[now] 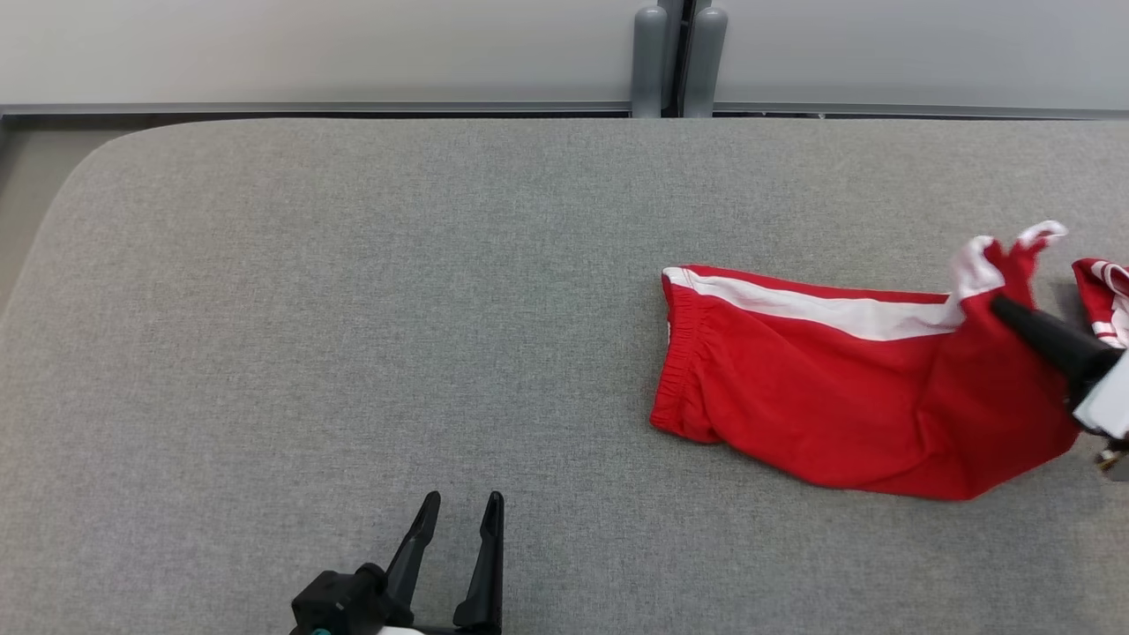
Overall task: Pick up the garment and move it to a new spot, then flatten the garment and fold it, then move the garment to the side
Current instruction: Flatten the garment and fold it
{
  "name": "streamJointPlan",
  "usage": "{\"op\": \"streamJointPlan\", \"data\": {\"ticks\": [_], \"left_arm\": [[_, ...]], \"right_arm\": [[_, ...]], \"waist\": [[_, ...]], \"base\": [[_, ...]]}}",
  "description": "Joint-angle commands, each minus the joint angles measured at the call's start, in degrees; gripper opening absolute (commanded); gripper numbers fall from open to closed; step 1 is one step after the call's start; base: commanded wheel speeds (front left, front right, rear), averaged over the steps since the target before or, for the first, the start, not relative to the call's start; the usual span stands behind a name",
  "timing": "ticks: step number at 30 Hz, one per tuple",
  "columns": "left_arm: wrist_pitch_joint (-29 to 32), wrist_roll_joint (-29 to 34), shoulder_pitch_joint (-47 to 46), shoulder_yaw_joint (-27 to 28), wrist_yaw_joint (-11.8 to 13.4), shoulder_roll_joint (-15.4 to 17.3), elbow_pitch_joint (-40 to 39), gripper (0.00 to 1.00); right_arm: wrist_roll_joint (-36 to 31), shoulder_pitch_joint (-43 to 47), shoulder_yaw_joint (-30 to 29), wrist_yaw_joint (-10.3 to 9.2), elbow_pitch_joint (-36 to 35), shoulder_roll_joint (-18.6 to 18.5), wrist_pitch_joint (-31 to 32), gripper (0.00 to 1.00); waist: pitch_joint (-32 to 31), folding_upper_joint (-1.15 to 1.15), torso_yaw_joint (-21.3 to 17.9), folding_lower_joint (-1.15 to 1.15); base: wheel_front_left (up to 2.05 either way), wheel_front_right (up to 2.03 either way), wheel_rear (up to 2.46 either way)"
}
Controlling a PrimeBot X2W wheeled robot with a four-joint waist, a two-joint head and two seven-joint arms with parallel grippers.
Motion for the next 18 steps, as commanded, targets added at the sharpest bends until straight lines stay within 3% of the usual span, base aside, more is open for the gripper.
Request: {"op": "streamJointPlan", "data": {"ticks": [1,5,6,7,11,15,18], "left_arm": [[-0.09,0.40,-0.12,0.11,-0.37,0.09,0.18,1.00],[-0.09,0.82,-1.59,0.46,-1.01,-0.48,1.22,1.00],[-0.08,1.07,-2.32,0.44,-1.55,-0.72,1.91,1.00],[-0.08,1.07,-2.32,0.44,-1.55,-0.72,1.91,1.00],[-0.08,1.63,-4.19,-0.27,-2.69,-1.38,3.77,1.00],[-0.08,1.89,-6.06,-0.57,-3.27,-2.14,5.45,1.00],[-0.09,1.42,-6.29,-0.18,-3.65,-2.49,6.26,1.00]], "right_arm": [[-0.37,0.49,-0.06,0.13,-0.54,0.67,0.53,0.00],[-4.73,-1.37,0.25,0.13,-4.21,9.17,4.84,0.00],[-8.56,-3.38,-0.54,0.13,-3.01,15.41,5.60,0.00],[-8.56,-3.38,-0.54,0.13,-3.01,15.41,5.60,0.00],[-18.69,-6.85,-1.73,0.13,1.85,27.62,6.87,0.00],[-26.74,-8.86,-4.78,0.13,6.89,32.10,6.56,0.00],[-29.57,-8.94,-5.85,0.13,9.20,32.83,5.98,0.00]], "waist": [[-0.11,0.00,-0.07,0.00],[0.25,0.00,-0.03,0.00],[0.87,0.00,0.30,0.00],[0.87,0.00,0.30,0.00],[1.89,0.00,2.19,0.00],[2.46,0.00,5.02,0.00],[2.45,0.00,6.49,0.00]], "base": [[0.00,0.00,0.00],[0.00,0.00,0.00],[0.00,0.00,0.00],[0.00,0.00,0.00],[0.00,0.00,0.00],[0.00,0.00,0.00],[0.00,0.00,0.00]]}}
